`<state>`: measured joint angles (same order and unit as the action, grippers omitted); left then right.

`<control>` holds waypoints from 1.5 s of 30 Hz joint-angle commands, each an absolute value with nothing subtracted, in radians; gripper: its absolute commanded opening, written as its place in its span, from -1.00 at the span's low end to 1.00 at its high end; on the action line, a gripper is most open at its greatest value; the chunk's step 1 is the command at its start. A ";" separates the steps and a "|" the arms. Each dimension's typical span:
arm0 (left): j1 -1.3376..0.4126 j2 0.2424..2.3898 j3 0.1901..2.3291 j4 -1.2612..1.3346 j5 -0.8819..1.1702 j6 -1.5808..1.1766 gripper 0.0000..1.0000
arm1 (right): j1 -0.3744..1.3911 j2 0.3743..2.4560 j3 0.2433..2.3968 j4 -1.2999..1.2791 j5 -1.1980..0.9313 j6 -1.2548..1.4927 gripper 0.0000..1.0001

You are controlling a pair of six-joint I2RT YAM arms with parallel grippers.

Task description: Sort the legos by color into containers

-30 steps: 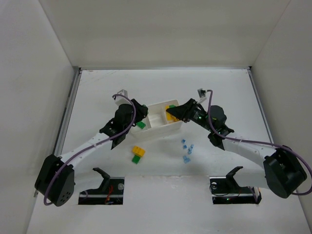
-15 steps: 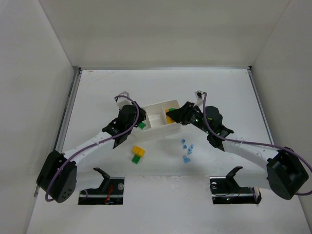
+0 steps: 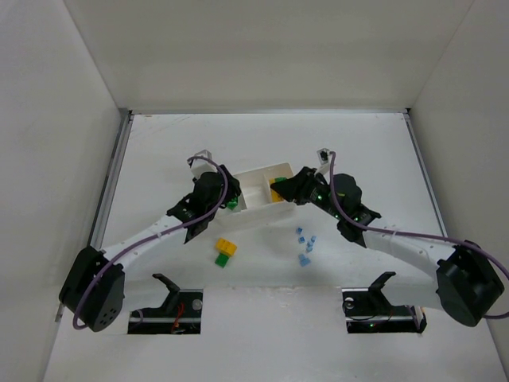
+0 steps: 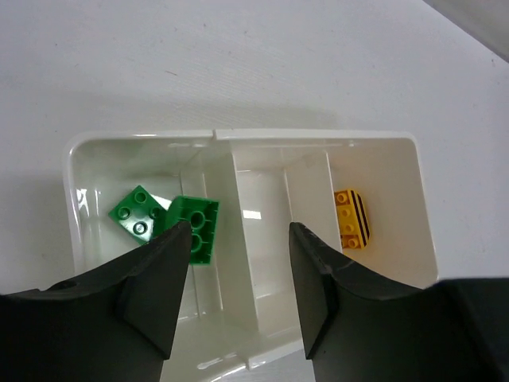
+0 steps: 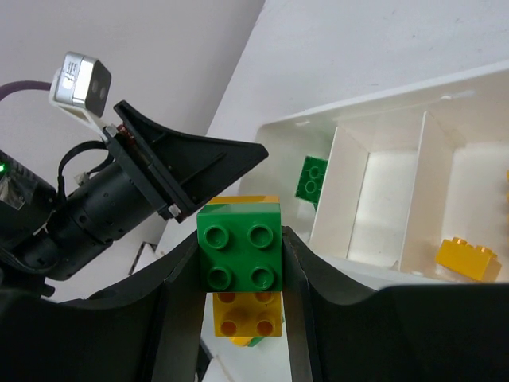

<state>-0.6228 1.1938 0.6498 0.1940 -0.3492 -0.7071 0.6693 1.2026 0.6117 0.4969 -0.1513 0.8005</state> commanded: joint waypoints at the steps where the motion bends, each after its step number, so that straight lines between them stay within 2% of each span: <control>1: -0.640 1.135 0.686 0.195 -0.364 -0.710 0.01 | 0.680 1.203 0.676 0.531 -0.133 0.802 -0.48; 7: -0.692 0.996 0.647 0.218 -0.292 -0.782 -0.08 | 0.674 1.224 0.706 0.537 -0.107 0.844 -0.47; 14: -0.843 0.900 0.589 0.319 -0.250 -0.785 -0.08 | 0.674 1.264 0.738 0.529 -0.064 0.910 -0.47; 21: -0.929 0.966 0.612 0.370 -0.262 -0.704 0.02 | 0.680 1.279 0.750 0.525 -0.049 0.939 -0.47; 31: -0.946 1.038 0.643 0.454 -0.290 -0.647 0.07 | 0.689 1.289 0.758 0.518 -0.041 0.980 -0.47; 41: -0.963 1.078 0.634 0.529 -0.373 -0.586 0.06 | 0.709 1.307 0.753 0.515 -0.032 1.019 -0.47; 45: -0.973 1.100 0.627 0.567 -0.420 -0.568 -0.08 | 0.722 1.308 0.752 0.515 -0.032 1.032 -0.47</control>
<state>-0.9630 1.0908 0.6025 0.4755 -0.3611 -0.6094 0.7048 1.3048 0.7120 0.4923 -0.0479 1.0103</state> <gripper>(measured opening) 0.480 0.437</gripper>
